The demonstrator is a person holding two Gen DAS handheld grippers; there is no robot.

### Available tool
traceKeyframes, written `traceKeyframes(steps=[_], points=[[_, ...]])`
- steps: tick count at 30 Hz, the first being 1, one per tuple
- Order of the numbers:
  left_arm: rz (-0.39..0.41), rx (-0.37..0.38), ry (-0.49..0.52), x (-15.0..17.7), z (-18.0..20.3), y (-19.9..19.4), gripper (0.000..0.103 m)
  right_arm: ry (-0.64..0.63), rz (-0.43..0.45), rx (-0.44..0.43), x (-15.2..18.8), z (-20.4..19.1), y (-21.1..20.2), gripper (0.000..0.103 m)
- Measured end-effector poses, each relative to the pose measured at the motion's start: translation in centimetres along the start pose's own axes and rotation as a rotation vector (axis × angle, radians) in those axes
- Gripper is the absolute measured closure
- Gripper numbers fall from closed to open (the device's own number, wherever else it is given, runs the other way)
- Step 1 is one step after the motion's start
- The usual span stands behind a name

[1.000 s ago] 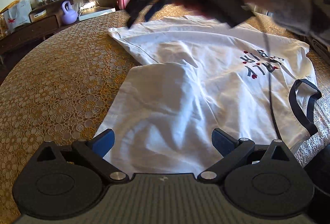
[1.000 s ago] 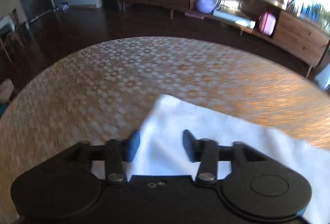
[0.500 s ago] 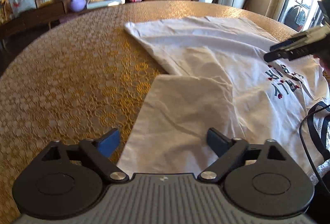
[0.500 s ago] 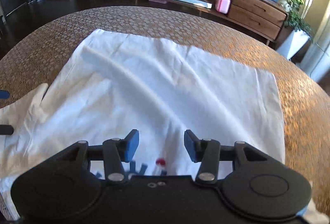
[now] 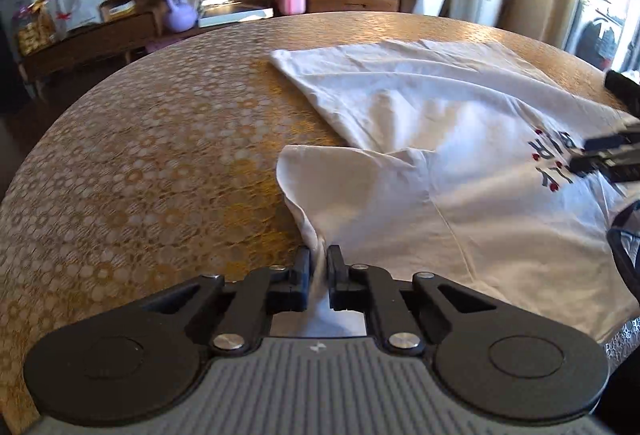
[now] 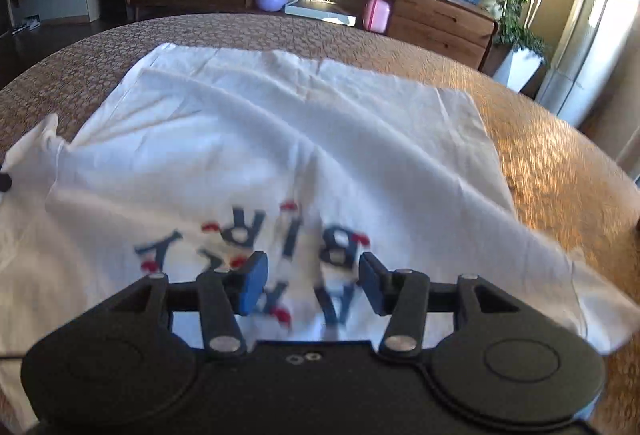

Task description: Fold clothes

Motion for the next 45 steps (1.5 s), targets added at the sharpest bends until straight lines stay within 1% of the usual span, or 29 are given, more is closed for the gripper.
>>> traceKeyframes(steps=[3,4,5,7,10,11,13,14,15,16,17,18,19,20,21,22,26,29,30,33,35,40,42,43,44,45], points=[[0.011,-0.056,-0.03,0.5,-2.3,-1.0,0.097,0.031,-0.008,-0.043,1.6,-0.6,-1.3,0.0],[0.016,-0.103,-0.032,0.5,-3.6,-1.3,0.1,0.024,-0.014,-0.05,2.0,-1.1,-1.7,0.0],[0.021,-0.15,-0.035,0.6,-4.9,-1.6,0.1,0.017,-0.02,-0.058,2.4,-1.6,-2.0,0.0],[0.015,-0.212,-0.067,0.7,-7.9,-1.9,0.1,0.007,-0.021,-0.072,3.2,-2.7,-2.7,0.0],[-0.021,-0.206,-0.135,1.1,-10.3,-2.2,0.1,0.002,-0.009,-0.112,4.0,-4.7,-3.6,0.0],[-0.025,-0.18,-0.141,1.2,-9.8,-2.4,0.1,-0.023,0.002,-0.11,4.0,-5.5,-3.9,0.0],[-0.03,-0.127,-0.154,1.2,-8.8,-2.8,0.099,-0.025,0.015,-0.099,3.9,-5.9,-4.4,0.0],[-0.033,-0.1,-0.16,1.2,-8.4,-3.0,0.097,-0.025,0.021,-0.095,3.9,-6.1,-4.6,0.0],[-0.034,-0.079,-0.143,1.3,-7.5,-3.1,0.095,-0.012,0.022,-0.105,3.9,-6.1,-4.7,0.0],[-0.035,-0.057,-0.125,1.3,-6.6,-3.2,0.089,-0.001,0.022,-0.108,4.0,-6.0,-4.9,0.0],[-0.033,-0.034,-0.108,1.4,-5.7,-3.4,0.078,0.003,0.023,-0.1,4.1,-5.8,-5.0,0.0],[-0.032,-0.009,-0.105,1.5,-5.2,-3.5,0.071,0.006,0.023,-0.093,4.2,-5.7,-5.1,0.0],[-0.033,0.019,-0.115,1.7,-4.8,-3.7,0.052,0.014,0.022,-0.085,4.4,-5.5,-5.2,0.0],[-0.033,0.037,-0.125,1.9,-4.8,-3.8,0.038,0.022,0.022,-0.077,4.6,-5.4,-5.3,0.0],[-0.032,0.056,-0.134,2.2,-4.7,-3.9,0.035,0.03,0.022,-0.069,4.8,-5.2,-5.5,0.0],[-0.032,0.074,-0.143,2.4,-4.6,-4.1,0.035,0.038,0.025,-0.06,5.0,-5.1,-5.7,0.0],[-0.082,0.152,-0.15,3.1,-4.4,-3.6,0.035,0.087,0.026,-0.043,6.1,-4.7,-6.4,0.0],[-0.103,0.129,-0.157,3.7,-4.8,-2.8,0.035,0.102,0.02,-0.024,7.0,-4.9,-6.4,0.0],[-0.1,0.122,-0.16,3.7,-4.9,-2.7,0.035,0.101,0.029,-0.012,7.1,-5.0,-6.4,0.0],[-0.072,0.066,-0.152,3.4,-5.6,-2.8,0.035,0.094,0.04,0.021,7.3,-5.4,-6.6,0.0],[-0.086,0.068,-0.147,3.3,-5.7,-2.5,0.035,0.096,0.044,0.032,7.4,-5.5,-6.7,0.0],[-0.088,0.076,-0.12,3.7,-5.1,-2.2,0.036,0.11,0.049,0.044,7.4,-5.5,-6.6,0.0],[-0.078,0.062,-0.094,3.7,-4.7,-2.2,0.054,0.112,0.051,0.05,7.4,-5.6,-6.6,0.0],[-0.073,0.041,-0.07,3.7,-4.5,-2.2,0.069,0.113,0.052,0.053,7.4,-5.6,-6.6,0.0],[-0.068,0.021,-0.045,3.6,-4.3,-2.2,0.077,0.116,0.052,0.055,7.5,-5.6,-6.6,0.0],[-0.062,0.024,-0.042,3.6,-4.1,-2.3,0.084,0.118,0.052,0.057,7.4,-5.6,-6.6,0.0]])
Point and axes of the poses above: each gripper's, at about its wrist camera, not at the fingertips, and y roughly the way its jaws point, z to its right, x to its underside, the point moved 10 cm from there along y, roughly the way its jaws point, and after that the axes turned 3 degrees about -y, right-handed, at the moved point
